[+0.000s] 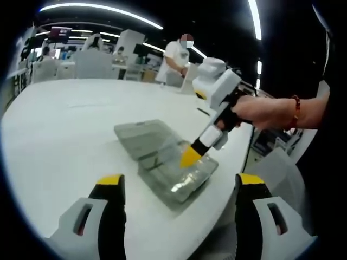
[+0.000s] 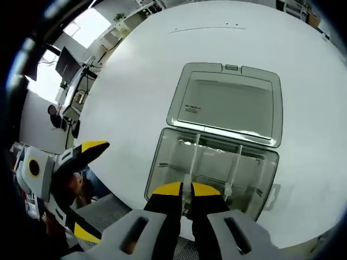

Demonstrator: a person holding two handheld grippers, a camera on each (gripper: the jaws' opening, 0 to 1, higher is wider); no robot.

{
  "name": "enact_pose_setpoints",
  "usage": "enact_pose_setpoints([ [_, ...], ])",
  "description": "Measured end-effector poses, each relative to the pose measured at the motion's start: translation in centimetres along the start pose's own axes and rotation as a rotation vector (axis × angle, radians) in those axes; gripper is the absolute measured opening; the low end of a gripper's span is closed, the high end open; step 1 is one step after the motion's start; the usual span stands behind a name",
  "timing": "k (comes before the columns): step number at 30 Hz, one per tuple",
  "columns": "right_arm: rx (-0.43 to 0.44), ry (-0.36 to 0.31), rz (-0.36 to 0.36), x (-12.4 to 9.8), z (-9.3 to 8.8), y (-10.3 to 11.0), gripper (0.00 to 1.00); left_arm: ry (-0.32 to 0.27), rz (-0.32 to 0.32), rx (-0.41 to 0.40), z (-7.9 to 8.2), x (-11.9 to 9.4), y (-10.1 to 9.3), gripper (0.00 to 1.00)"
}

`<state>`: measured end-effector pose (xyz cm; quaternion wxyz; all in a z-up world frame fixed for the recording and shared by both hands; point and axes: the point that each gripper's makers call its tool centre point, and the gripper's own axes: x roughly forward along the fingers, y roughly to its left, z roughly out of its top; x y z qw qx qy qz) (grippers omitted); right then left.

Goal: Insert the divider into the dual guide fixture by aligning both edges with the guide slots and pushing it downward to the bottom, including one-sided entry, uneven engagement, binding, and posture correction.

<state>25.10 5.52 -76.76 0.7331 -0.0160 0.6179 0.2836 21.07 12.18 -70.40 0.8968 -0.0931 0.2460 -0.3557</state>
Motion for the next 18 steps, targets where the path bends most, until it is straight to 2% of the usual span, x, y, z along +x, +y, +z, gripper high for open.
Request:
enact_pose_setpoints([
  [18,0.019,-0.001,-0.011,0.17,-0.12,-0.39,0.00,-0.002,-0.002,-0.007,-0.04,0.00,0.04,0.81],
])
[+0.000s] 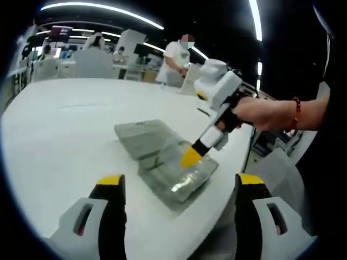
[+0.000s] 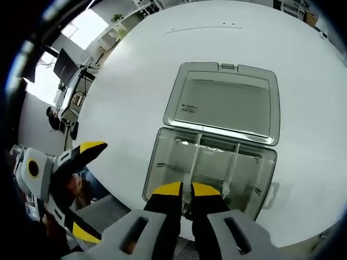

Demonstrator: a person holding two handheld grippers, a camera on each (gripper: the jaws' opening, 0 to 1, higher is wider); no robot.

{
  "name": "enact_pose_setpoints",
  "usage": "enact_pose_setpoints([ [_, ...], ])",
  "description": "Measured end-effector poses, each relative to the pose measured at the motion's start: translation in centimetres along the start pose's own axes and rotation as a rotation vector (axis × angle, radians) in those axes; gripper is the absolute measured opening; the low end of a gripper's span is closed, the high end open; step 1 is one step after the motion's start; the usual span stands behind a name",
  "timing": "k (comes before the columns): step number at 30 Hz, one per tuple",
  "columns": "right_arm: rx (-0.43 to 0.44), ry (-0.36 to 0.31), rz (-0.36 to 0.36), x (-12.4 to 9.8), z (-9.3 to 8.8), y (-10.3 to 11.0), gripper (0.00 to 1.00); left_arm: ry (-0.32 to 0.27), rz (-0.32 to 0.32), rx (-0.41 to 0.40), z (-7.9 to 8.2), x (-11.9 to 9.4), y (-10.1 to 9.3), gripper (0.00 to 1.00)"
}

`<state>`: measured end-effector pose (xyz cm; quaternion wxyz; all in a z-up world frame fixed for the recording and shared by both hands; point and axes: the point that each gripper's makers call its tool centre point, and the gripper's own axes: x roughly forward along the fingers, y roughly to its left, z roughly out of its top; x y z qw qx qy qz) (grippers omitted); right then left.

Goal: Insert the divider into the dual guide fixture by aligning both edges with the guide slots and pushing it downward to the bottom, including one-sided entry, uneven engagement, binding, and posture correction.

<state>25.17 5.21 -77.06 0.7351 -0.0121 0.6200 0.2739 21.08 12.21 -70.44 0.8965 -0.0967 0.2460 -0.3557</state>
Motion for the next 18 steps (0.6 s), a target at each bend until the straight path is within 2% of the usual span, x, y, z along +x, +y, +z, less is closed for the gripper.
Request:
enact_pose_setpoints([
  [18,-0.011,0.024,-0.026,0.10,0.08,0.32,0.00,0.003,-0.011,-0.007,-0.10,0.10,-0.05,0.81],
])
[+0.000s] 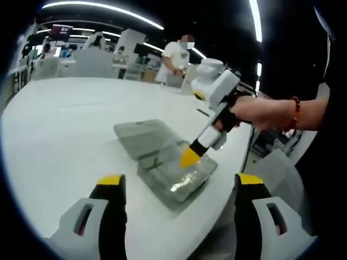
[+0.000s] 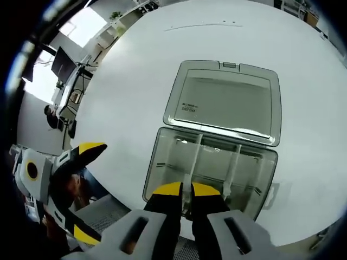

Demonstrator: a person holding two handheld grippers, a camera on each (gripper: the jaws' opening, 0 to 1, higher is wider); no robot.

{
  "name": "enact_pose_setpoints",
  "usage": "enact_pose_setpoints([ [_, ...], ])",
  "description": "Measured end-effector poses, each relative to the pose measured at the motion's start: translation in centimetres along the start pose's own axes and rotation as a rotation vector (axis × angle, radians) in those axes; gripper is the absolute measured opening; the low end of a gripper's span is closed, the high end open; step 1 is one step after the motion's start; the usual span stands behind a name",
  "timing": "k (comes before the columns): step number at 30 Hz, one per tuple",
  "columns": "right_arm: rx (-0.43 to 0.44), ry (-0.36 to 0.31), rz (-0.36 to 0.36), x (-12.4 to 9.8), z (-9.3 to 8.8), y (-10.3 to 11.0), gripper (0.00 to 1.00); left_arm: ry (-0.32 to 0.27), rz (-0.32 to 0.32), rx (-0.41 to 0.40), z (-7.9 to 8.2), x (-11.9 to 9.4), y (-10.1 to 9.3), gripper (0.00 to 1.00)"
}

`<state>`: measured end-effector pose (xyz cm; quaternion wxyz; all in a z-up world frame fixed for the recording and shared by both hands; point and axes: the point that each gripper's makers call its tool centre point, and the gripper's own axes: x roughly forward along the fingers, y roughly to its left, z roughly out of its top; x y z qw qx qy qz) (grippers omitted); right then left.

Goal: Insert the divider into the dual guide fixture by aligning both edges with the guide slots and pushing it downward to the bottom, including one-sided entry, uneven engagement, binding, and posture correction.

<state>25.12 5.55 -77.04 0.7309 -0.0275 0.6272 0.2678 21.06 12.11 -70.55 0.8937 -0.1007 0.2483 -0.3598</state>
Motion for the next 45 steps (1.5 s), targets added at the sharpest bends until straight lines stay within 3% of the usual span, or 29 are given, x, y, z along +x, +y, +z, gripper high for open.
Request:
enact_pose_setpoints([
  [34,-0.107,0.008,-0.099,0.24,-0.07,-0.19,0.01,0.002,-0.004,-0.017,-0.19,-0.09,0.19,0.80],
  [45,-0.099,0.017,-0.091,0.44,0.01,-0.27,0.01,0.000,0.003,-0.029,-0.32,-0.26,0.47,0.79],
])
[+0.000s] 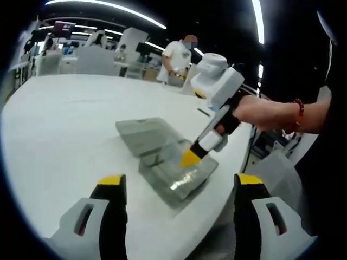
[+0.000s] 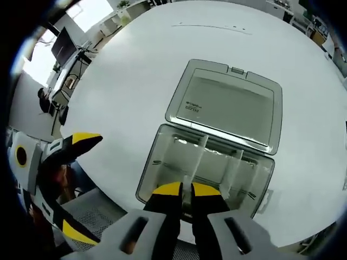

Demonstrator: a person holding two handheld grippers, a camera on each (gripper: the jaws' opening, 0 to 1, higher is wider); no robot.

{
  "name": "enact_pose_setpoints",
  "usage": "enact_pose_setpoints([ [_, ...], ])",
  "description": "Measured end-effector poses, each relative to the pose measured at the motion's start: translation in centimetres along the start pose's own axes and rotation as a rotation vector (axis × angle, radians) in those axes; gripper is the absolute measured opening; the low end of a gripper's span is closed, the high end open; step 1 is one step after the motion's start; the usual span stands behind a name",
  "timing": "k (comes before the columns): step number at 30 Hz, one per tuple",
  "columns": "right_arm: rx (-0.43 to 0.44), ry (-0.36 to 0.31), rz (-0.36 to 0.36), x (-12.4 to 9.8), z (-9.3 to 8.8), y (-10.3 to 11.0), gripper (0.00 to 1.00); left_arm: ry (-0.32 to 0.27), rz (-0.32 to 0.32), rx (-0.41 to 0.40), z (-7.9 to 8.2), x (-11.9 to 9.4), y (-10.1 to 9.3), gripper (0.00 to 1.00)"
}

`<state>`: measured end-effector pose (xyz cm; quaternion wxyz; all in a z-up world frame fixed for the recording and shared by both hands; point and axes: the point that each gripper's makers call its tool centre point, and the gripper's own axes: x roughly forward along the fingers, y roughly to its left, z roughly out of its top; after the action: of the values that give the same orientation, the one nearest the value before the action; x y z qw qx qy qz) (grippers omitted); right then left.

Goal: Insert the divider into the dual guide fixture by aligning both edges with the guide slots and pushing it downward to the bottom, including one-sided entry, uneven engagement, binding, and posture correction.

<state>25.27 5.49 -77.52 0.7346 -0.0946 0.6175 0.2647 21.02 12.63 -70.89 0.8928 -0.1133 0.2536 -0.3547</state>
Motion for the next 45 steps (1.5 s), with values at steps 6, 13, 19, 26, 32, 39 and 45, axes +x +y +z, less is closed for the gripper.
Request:
enact_pose_setpoints([
  [6,-0.008,0.006,0.003,0.2,0.0,0.0,0.01,0.000,0.004,0.001,0.0,-0.1,0.0,0.79],
  [13,-0.008,-0.007,0.022,0.2,0.0,0.0,0.01,0.000,0.001,0.003,0.1,0.1,0.0,0.79],
  [19,-0.011,-0.018,0.024,0.4,0.0,0.2,0.01,0.005,-0.004,0.006,0.0,0.3,-0.2,0.79],
  [26,-0.015,-0.021,0.035,1.1,-0.1,0.4,0.01,0.010,-0.002,0.009,0.1,0.3,-0.2,0.79],
  [32,-0.020,-0.020,0.035,1.2,-0.2,0.3,0.01,0.013,0.003,0.004,0.0,0.3,0.0,0.79],
  [39,-0.032,-0.017,0.038,1.6,-0.2,0.3,0.02,0.020,0.003,0.007,-0.2,0.4,-0.1,0.79],
  [45,-0.032,-0.021,0.048,2.0,-0.3,0.3,0.03,0.022,0.010,0.003,-0.3,0.2,0.1,0.79],
])
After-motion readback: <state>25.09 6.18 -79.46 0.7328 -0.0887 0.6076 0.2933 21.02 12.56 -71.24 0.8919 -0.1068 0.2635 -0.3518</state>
